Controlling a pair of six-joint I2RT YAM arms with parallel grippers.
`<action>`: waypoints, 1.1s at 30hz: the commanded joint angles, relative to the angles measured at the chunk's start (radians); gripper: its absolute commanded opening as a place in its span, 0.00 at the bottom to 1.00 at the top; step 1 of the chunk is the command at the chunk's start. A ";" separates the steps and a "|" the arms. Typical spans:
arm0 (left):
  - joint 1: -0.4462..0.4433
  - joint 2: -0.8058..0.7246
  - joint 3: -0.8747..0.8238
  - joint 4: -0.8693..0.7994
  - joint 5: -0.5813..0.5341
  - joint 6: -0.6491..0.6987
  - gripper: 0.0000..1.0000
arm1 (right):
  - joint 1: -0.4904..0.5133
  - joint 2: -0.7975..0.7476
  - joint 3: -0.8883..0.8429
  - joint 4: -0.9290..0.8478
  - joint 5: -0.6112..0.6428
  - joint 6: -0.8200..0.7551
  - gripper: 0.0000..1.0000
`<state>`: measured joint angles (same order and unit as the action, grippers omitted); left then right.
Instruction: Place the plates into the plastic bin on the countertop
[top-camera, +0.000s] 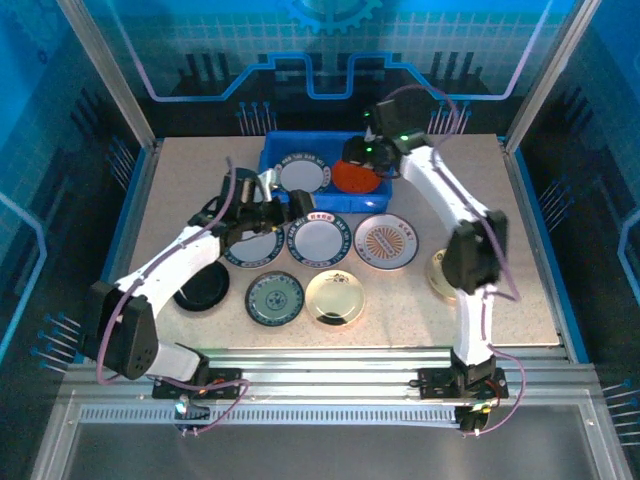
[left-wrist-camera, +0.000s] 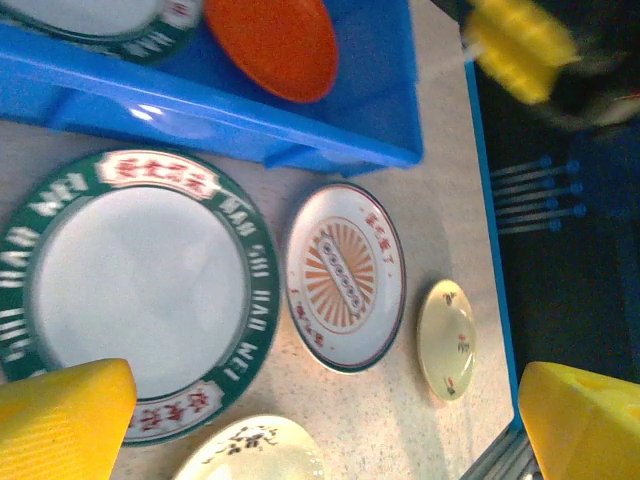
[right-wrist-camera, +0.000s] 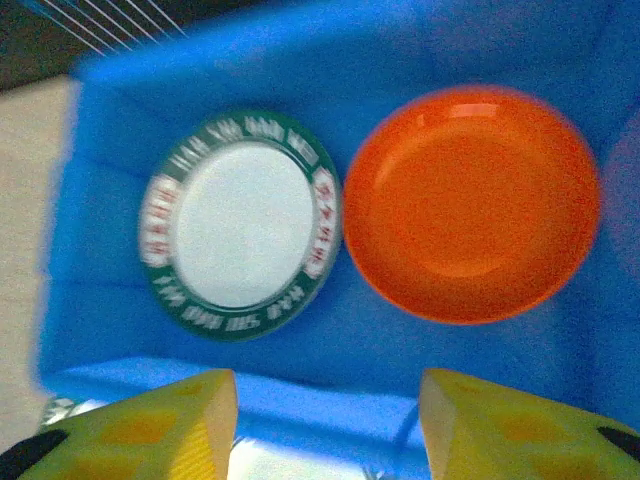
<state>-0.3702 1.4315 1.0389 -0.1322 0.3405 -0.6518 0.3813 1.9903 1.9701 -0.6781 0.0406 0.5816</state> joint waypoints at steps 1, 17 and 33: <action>-0.100 0.060 0.055 0.052 -0.044 0.030 0.99 | -0.032 -0.224 -0.215 0.075 0.044 -0.018 0.53; -0.442 0.498 0.387 0.117 0.012 -0.132 0.77 | -0.438 -0.946 -0.965 0.196 -0.166 0.151 0.52; -0.575 0.866 0.776 -0.164 -0.013 -0.172 0.67 | -0.690 -1.082 -1.085 0.257 -0.359 0.209 0.51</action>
<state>-0.9474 2.2654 1.7626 -0.2096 0.3367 -0.8005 -0.2928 0.9245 0.8963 -0.4610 -0.2687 0.7677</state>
